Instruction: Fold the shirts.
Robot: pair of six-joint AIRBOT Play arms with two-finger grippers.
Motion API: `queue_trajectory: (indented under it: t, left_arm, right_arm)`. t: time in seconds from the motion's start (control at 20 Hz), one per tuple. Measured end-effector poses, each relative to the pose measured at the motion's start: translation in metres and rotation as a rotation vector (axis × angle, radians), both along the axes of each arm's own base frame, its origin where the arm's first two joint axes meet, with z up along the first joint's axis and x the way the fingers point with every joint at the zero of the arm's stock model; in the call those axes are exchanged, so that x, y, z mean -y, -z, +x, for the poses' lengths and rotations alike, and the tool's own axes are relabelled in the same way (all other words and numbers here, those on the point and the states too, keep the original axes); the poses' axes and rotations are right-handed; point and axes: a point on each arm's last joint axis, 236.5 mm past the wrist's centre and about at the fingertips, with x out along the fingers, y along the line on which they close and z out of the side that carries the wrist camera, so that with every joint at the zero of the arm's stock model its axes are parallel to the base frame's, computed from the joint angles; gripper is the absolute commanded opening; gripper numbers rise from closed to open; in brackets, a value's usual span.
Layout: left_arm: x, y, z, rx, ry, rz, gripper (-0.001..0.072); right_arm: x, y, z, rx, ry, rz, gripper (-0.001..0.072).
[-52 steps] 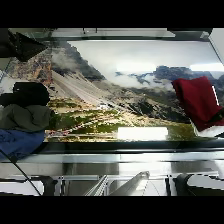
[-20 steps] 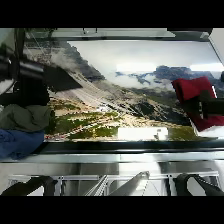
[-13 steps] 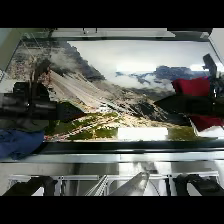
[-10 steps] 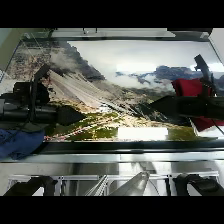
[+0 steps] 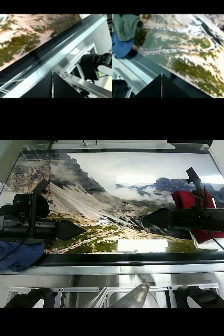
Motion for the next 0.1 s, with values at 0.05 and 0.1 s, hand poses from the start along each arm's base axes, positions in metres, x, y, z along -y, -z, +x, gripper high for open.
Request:
queue_trajectory:
  t: [0.05, 0.1]
  left_arm:
    - [0.0, 0.0001, 0.0, 0.0, 0.0, 0.0, 0.0015]
    - [0.0, 0.0001, 0.0004, 0.0, -0.002, 0.0, 0.0015]
  right_arm:
    - [-0.0001, -0.0001, 0.0, 0.0, 0.0, 0.0, 0.0018]
    - [-0.0002, -0.0002, 0.0, 0.0, 0.0, 0.001, 0.0018]
